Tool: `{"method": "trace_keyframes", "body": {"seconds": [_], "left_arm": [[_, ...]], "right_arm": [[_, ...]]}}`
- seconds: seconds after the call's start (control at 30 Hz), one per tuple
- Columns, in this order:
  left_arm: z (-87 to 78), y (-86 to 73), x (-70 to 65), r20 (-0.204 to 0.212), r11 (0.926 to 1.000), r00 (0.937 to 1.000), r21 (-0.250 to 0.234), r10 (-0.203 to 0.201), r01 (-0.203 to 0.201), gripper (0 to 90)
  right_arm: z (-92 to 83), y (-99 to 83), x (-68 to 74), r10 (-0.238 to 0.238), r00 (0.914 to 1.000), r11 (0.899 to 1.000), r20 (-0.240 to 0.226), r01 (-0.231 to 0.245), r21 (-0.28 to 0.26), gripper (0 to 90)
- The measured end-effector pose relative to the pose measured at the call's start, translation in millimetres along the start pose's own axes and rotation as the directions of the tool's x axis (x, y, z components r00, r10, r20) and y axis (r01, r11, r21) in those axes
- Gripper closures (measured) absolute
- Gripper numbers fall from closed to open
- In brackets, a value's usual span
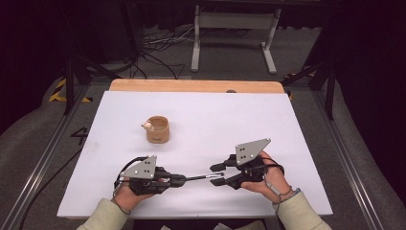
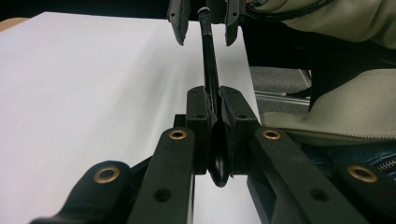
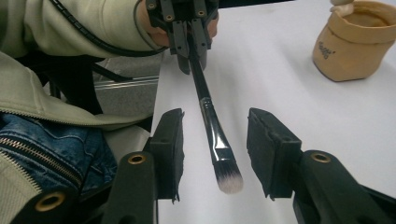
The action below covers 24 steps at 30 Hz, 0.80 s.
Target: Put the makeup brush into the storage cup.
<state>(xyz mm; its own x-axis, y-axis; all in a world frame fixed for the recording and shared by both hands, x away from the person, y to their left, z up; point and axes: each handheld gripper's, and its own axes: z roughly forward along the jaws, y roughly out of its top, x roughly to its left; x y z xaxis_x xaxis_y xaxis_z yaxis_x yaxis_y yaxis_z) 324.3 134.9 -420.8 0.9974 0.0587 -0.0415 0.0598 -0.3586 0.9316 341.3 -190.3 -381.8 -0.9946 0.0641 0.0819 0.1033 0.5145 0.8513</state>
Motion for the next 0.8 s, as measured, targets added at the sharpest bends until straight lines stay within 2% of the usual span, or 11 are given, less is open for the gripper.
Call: {"method": "trace_keyframes", "body": {"seconds": [0.33, 0.53, 0.8], "left_arm": [[1.5, 0.6, -1.1, 0.007, 0.9999, 0.9999, 0.009, 0.012, -0.012, 83.2], [2.2, 0.4, -1.4, 0.015, 0.9998, 0.9998, 0.010, 0.015, -0.015, 83.2], [2.9, 0.2, -2.0, 0.035, 0.9998, 0.9992, 0.011, 0.019, -0.019, 83.1]], "right_arm": [[5.0, -2.6, -0.8, -0.030, 0.9991, 0.999, -0.030, 0.031, 0.015, 68.8], [3.3, -2.0, -1.2, -0.038, 0.9982, 0.999, -0.046, 0.039, 0.015, 79.4], [2.9, -1.6, 0.0, -0.041, 0.9962, 0.999, -0.076, 0.043, 0.029, 81.9]]}}
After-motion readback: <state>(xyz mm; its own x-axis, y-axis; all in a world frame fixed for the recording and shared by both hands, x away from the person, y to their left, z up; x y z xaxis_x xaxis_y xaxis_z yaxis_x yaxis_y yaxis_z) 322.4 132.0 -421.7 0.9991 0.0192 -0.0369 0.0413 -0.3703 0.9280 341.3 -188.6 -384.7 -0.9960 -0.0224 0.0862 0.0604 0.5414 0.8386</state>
